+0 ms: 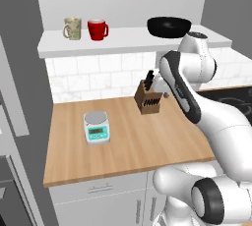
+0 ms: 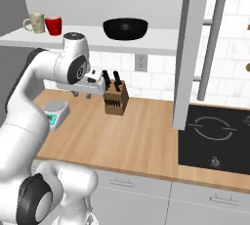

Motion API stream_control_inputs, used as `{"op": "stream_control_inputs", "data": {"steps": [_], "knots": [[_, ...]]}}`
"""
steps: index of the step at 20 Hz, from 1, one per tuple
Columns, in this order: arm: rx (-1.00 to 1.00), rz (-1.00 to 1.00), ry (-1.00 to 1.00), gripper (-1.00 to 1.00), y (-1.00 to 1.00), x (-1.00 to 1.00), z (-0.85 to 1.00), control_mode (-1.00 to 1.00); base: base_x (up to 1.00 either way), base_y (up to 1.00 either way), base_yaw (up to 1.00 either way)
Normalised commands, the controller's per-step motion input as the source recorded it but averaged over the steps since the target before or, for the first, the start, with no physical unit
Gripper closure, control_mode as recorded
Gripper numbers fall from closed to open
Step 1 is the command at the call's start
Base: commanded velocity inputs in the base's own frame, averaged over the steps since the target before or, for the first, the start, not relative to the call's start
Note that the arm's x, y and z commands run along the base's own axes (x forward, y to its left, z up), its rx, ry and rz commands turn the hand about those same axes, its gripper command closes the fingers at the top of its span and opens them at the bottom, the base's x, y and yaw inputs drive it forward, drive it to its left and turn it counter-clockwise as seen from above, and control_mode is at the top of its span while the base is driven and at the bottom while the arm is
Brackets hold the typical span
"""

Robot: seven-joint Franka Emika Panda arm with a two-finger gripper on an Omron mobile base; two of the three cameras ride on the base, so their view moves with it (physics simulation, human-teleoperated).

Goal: Gather all objects into one cabinet and sort the glasses and bowls to opposite sides.

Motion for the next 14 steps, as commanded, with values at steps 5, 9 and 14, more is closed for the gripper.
{"op": "stream_control_inputs", "data": {"steps": [5,9,14], "knots": [[0.0,0.01,0.0,-1.0,0.05,-0.2,0.0,-1.0,0.0,0.0,0.0],[0.0,0.07,-0.05,-1.0,0.14,-0.56,0.0,-1.0,0.0,0.0,0.0],[0.0,0.02,-0.15,-1.0,0.04,-0.85,0.14,-1.0,0.0,0.0,0.0]]}}
